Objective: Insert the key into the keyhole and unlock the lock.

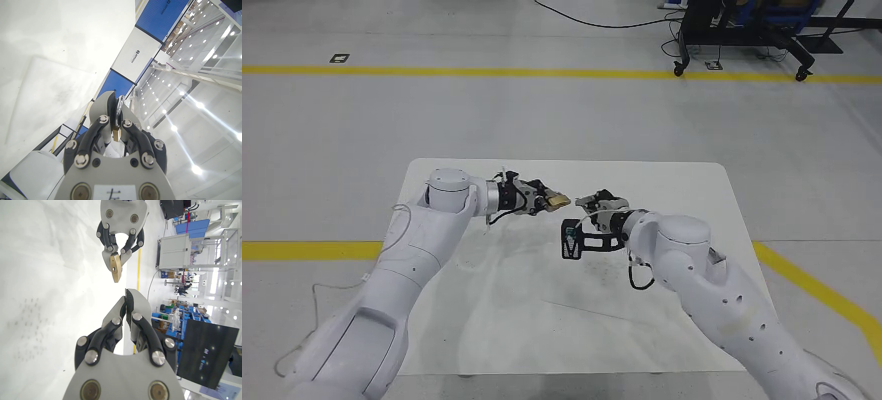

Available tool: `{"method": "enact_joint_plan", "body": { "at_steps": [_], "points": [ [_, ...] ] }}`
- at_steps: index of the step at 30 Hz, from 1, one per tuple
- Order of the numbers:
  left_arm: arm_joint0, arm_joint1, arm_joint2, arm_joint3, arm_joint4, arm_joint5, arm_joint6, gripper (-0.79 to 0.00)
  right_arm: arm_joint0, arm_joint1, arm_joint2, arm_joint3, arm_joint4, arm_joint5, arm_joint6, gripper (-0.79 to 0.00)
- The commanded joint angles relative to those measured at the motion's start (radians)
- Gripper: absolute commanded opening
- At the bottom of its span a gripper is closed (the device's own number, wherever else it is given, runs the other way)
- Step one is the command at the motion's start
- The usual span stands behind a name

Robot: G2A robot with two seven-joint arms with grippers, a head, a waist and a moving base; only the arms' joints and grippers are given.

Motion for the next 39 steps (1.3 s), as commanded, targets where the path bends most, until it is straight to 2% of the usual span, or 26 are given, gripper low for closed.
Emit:
{"method": "enact_joint_plan", "body": {
  "at_steps": [1, 11, 21, 39],
  "points": [
    [0.001, -0.001, -0.001, 0.003, -0.007, 0.006, -0.002, -0.785, 0.000, -0.001, -0.017, -0.006, -0.030, -0.005, -0.004, -0.785],
    [0.001, -0.004, -0.012, 0.011, -0.019, 0.017, 0.013, -0.785, 0.014, -0.009, -0.087, -0.018, -0.128, -0.038, -0.023, -0.785],
    [0.003, -0.005, -0.016, 0.011, -0.015, 0.029, 0.024, -0.785, 0.038, -0.029, -0.101, 0.015, -0.111, -0.013, 0.017, -0.785],
    [0.001, -0.008, -0.016, 0.018, -0.007, 0.043, 0.006, -0.785, 0.094, -0.068, -0.138, 0.071, -0.047, -0.053, 0.082, -0.785]
  ]
}}
